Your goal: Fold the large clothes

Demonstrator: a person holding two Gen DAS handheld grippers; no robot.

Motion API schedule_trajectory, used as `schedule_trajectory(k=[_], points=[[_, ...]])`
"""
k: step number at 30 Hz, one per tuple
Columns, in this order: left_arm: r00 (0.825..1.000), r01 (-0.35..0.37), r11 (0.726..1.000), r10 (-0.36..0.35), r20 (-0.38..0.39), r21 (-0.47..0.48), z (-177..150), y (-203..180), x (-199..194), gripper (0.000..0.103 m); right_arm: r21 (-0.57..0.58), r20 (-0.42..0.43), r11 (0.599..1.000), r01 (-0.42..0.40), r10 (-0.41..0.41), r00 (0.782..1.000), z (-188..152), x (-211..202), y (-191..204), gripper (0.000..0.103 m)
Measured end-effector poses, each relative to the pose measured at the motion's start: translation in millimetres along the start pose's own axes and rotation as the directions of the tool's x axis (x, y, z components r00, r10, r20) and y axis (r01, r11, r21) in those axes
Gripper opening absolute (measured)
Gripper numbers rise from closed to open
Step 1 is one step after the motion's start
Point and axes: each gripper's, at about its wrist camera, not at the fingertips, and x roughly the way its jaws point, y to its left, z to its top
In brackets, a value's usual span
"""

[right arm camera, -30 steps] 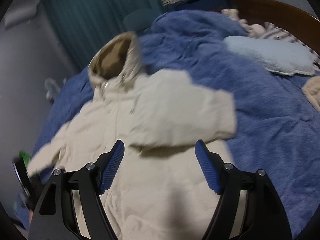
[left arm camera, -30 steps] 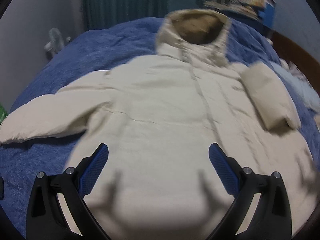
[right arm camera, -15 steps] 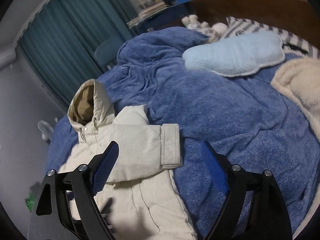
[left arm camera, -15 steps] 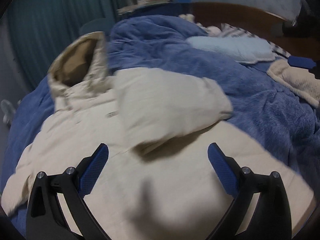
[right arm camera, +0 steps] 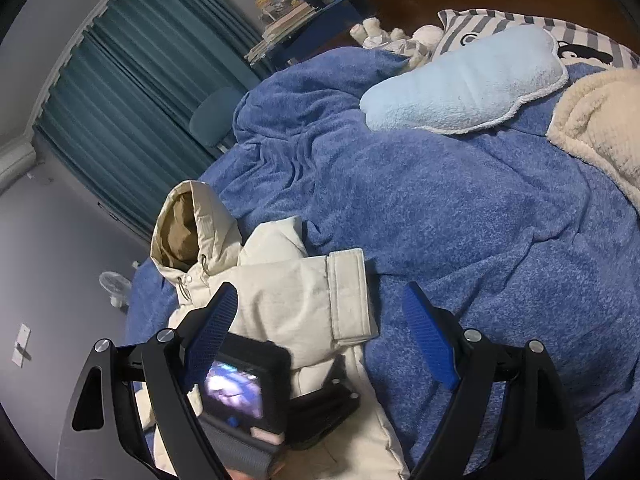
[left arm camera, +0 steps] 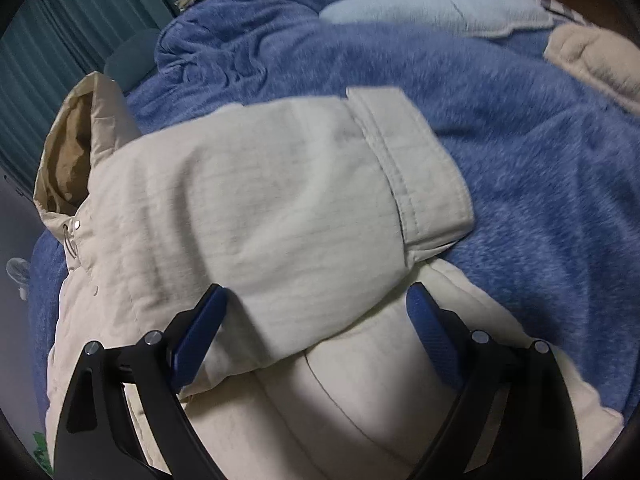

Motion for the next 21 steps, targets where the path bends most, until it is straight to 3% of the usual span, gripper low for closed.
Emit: schedule_trajectory(k=[2,4,7,9,14,18,21], points=[[1.000,-0.005,1.000,0.005,-0.006,-0.008,-0.8,4.0,2.8,0.076,-0.003,-0.001,1.000,0.000,0.000,1.000,-0.9,1.1,1.2,0.081],[1.000,0.008,0.999,-0.008,-0.004,-0.031,-2.1,12.1,2.6,0.039,-0.008,-0.004,1.000,-0.001,0.001,1.000,-1.9,3.0,3.3,0.081],[0.997,0.075,0.994,-0.073,0.037,-0.082,-3.3,26.5,-9.3,0.014,-0.025,-0.011,1.000,0.002,-0.003,1.000,-4.0,6.7,8.2,0.081],[0.992,0.100,0.987,-0.089,0.086,-0.126,-4.9,40.9,-24.3,0.009,-0.032,-0.015,0.999,0.003,-0.004,1.000,-5.1,8.5,10.2,0.081],[0.980,0.121,0.971,-0.083,0.181,-0.208,-15.9,79.1,-63.4,0.007,-0.061,-0.022,0.998,0.019,-0.020,1.000,-9.1,12.8,15.7,0.081],[0.965,0.158,0.936,-0.080,0.250,-0.314,-44.5,131.7,-97.1,0.006,-0.085,-0.036,0.996,0.036,-0.039,0.999,-14.8,20.3,22.8,0.081],[0.964,0.151,0.918,-0.055,0.259,-0.367,-74.2,167.0,-111.3,0.004,-0.127,-0.054,0.991,0.050,-0.057,0.997,-24.6,31.9,37.3,0.081]])
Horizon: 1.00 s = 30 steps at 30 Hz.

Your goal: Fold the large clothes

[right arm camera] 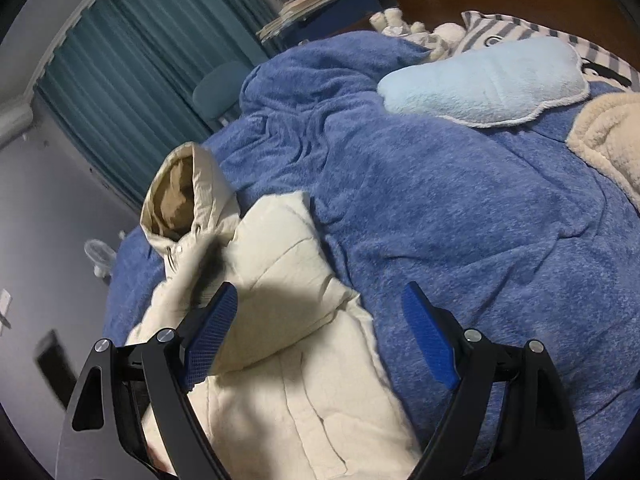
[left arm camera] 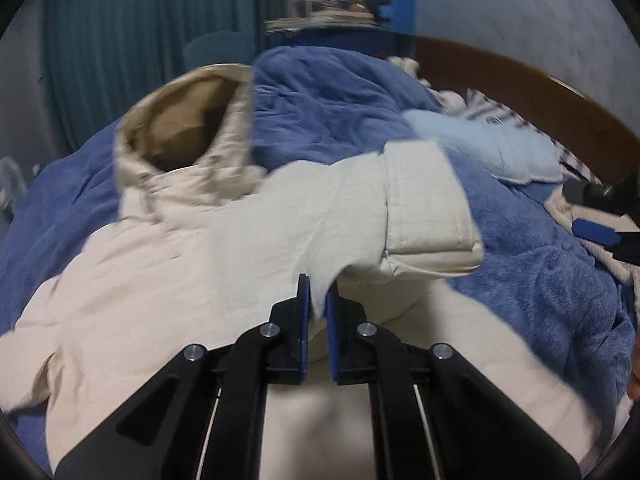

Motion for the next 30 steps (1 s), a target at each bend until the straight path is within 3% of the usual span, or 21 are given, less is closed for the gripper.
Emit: schedule_trajectory(k=[4,14,19,23,24,25,27,30], points=[[0.999,-0.032,0.998,0.032,-0.007,-0.062,-20.7,48.8,-17.5,0.003,-0.049,-0.011,0.999,0.002,-0.002,1.000,-14.3,14.7,27.5,0.081],[0.994,-0.091,0.969,0.076,-0.076,-0.231,-64.4,151.0,-6.3,0.003,-0.277,-0.080,0.959,0.059,-0.084,0.993,-59.5,68.5,91.1,0.081],[0.987,-0.042,0.941,-0.012,-0.158,-0.335,-88.2,185.4,11.5,0.006,-0.305,-0.120,0.949,0.076,-0.118,0.986,-69.6,91.9,93.0,0.081],[0.984,-0.011,0.919,-0.060,-0.167,-0.393,-100.8,198.0,16.3,0.015,-0.337,-0.149,0.937,0.088,-0.146,0.978,-79.1,105.9,93.4,0.081],[0.985,-0.026,0.913,-0.045,-0.164,-0.407,-103.0,199.2,13.0,0.024,-0.345,-0.151,0.934,0.089,-0.149,0.977,-80.1,107.8,94.8,0.081],[0.986,-0.036,0.904,-0.036,-0.161,-0.426,-105.0,200.6,10.5,0.048,-0.353,-0.152,0.931,0.090,-0.152,0.977,-80.8,109.5,95.2,0.081],[0.991,-0.065,0.891,0.007,-0.130,-0.448,-109.3,204.2,-1.2,0.085,-0.359,-0.154,0.929,0.089,-0.153,0.976,-81.3,111.4,95.0,0.081],[0.989,-0.137,0.902,0.099,-0.114,-0.409,-103.8,206.3,-9.6,0.086,-0.364,-0.158,0.928,0.084,-0.151,0.976,-79.9,115.5,94.1,0.081]])
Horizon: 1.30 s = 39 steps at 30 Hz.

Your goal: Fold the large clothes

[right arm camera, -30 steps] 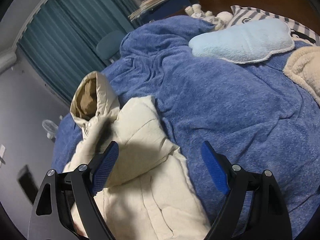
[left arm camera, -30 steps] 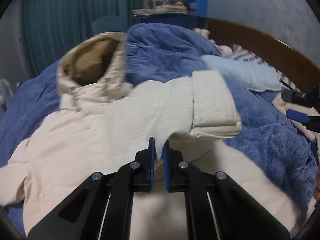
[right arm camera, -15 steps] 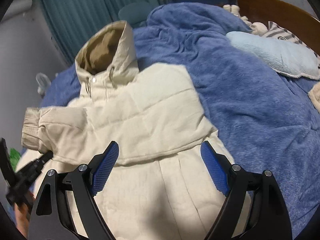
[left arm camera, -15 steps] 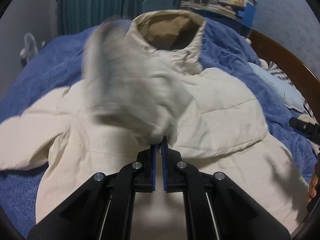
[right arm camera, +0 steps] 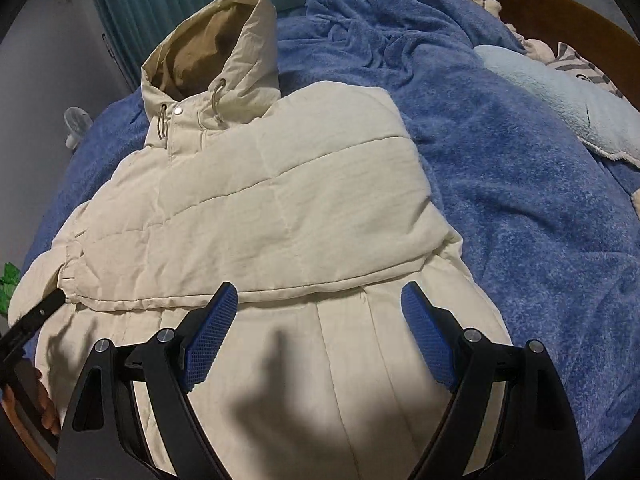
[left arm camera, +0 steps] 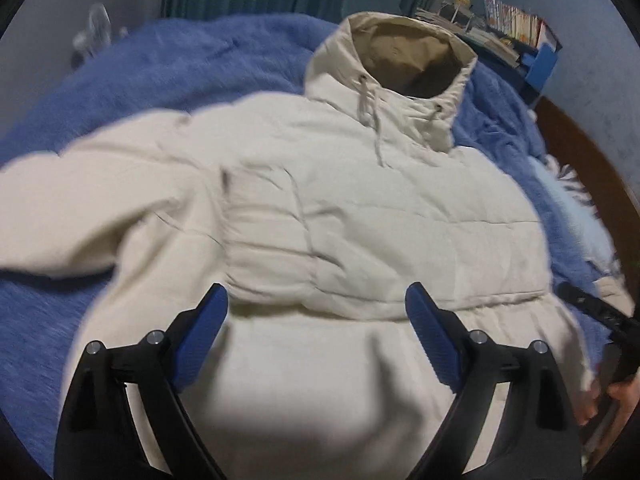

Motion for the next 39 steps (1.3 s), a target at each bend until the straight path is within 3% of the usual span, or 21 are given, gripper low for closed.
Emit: schedule_trajectory(k=[4,8,9,10,11,12,13,17,21,23,26,27,30,35,36,39], points=[[0.994,-0.111,0.993,0.111,0.007,0.049,11.1,3.0,8.0,0.086,-0.002,-0.004,1.000,-0.023,0.023,1.000,3.5,5.5,2.4,0.081],[0.995,-0.072,0.997,0.070,-0.070,-0.025,9.9,26.4,28.8,0.085,-0.013,-0.018,0.999,-0.035,0.035,0.999,0.9,9.1,8.7,0.081],[0.996,-0.017,0.998,0.013,-0.083,-0.052,7.9,31.9,32.8,0.075,-0.023,-0.017,0.999,-0.030,0.030,0.999,0.5,9.3,10.6,0.081],[0.995,0.030,0.998,-0.036,-0.094,-0.063,6.4,33.6,35.5,0.056,-0.033,-0.015,0.999,-0.024,0.024,1.000,0.1,9.3,12.3,0.081],[0.994,0.039,0.997,-0.045,-0.102,-0.061,5.0,33.0,36.5,0.052,-0.039,-0.012,0.999,-0.021,0.021,1.000,0.1,9.2,13.0,0.081],[0.996,0.018,0.999,-0.022,-0.088,-0.048,4.7,31.4,33.7,0.032,-0.042,-0.011,0.999,-0.019,0.018,1.000,-0.1,9.2,13.5,0.081],[0.997,-0.010,1.000,0.008,-0.070,-0.025,4.8,28.8,29.6,0.023,-0.044,-0.011,0.999,-0.016,0.016,1.000,-0.4,9.7,13.8,0.081],[1.000,0.018,0.999,-0.019,-0.014,-0.048,7.4,25.7,-0.7,0.017,-0.036,-0.013,0.999,-0.015,0.015,1.000,-0.5,10.0,12.6,0.081],[0.999,-0.024,0.999,0.023,0.025,0.043,2.0,9.9,-24.2,0.016,-0.022,-0.006,1.000,-0.017,0.016,1.000,1.1,9.7,8.7,0.081],[0.999,-0.030,0.999,0.029,0.015,0.044,1.2,10.4,-23.0,0.016,-0.018,-0.004,1.000,-0.015,0.014,1.000,1.0,9.6,7.4,0.081],[0.993,-0.117,0.992,0.118,-0.026,0.050,-1.6,17.9,-4.6,0.008,-0.019,-0.008,1.000,-0.009,0.008,1.000,-0.3,11.3,6.4,0.081],[0.989,-0.139,0.989,0.142,-0.037,0.058,-3.2,21.2,0.6,0.008,-0.020,-0.010,1.000,-0.007,0.007,1.000,-0.5,12.2,5.7,0.081],[0.992,-0.105,0.994,0.106,-0.074,0.024,-5.6,32.9,7.9,0.008,-0.014,-0.014,1.000,-0.003,0.003,1.000,-0.3,14.0,3.5,0.081],[0.995,-0.097,0.995,0.097,-0.010,0.034,0.5,29.3,-5.1,0.009,-0.007,0.004,1.000,-0.008,0.008,1.000,1.2,13.5,2.8,0.081],[0.996,-0.091,0.995,0.091,-0.003,0.042,1.3,26.3,-6.3,0.017,-0.009,0.013,1.000,-0.010,0.010,1.000,2.3,13.8,3.8,0.081],[0.998,-0.051,0.997,0.050,0.024,0.060,1.5,13.4,-8.4,0.076,-0.020,0.025,1.000,-0.022,0.023,0.999,6.0,17.3,7.7,0.081]])
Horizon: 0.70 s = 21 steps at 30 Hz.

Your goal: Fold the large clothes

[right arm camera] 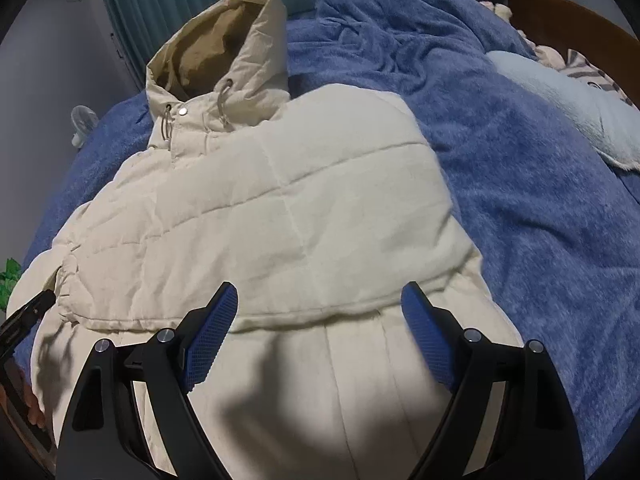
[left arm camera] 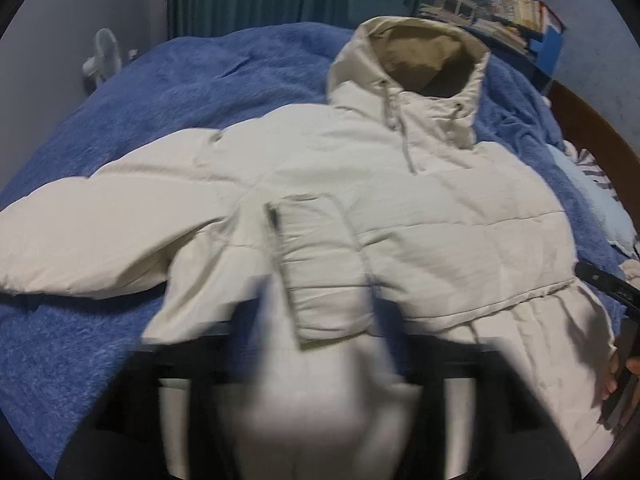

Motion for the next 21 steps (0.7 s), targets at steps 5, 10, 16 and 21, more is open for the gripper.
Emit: schedule_trajectory(k=[5,10,16,21], points=[[1.000,0.002,0.998,-0.001,-0.012,0.065,-2.1,-21.1,12.3,0.078,-0.022,-0.018,1.000,0.007,-0.007,1.000,2.5,15.1,7.9,0.094],[0.993,0.006,0.999,-0.001,-0.122,0.037,-10.1,-15.1,44.4,0.079,-0.060,-0.115,0.995,0.077,-0.083,0.990,-3.8,40.0,11.9,0.096],[0.992,0.016,1.000,-0.013,-0.127,0.021,-13.6,-11.8,44.7,0.080,-0.077,-0.127,0.992,0.096,-0.105,0.986,-6.9,40.9,15.1,0.096],[0.995,0.014,1.000,-0.014,-0.100,0.006,-6.5,-5.5,8.8,0.084,-0.034,-0.061,0.998,0.045,-0.047,0.997,0.1,21.7,15.8,0.096]])
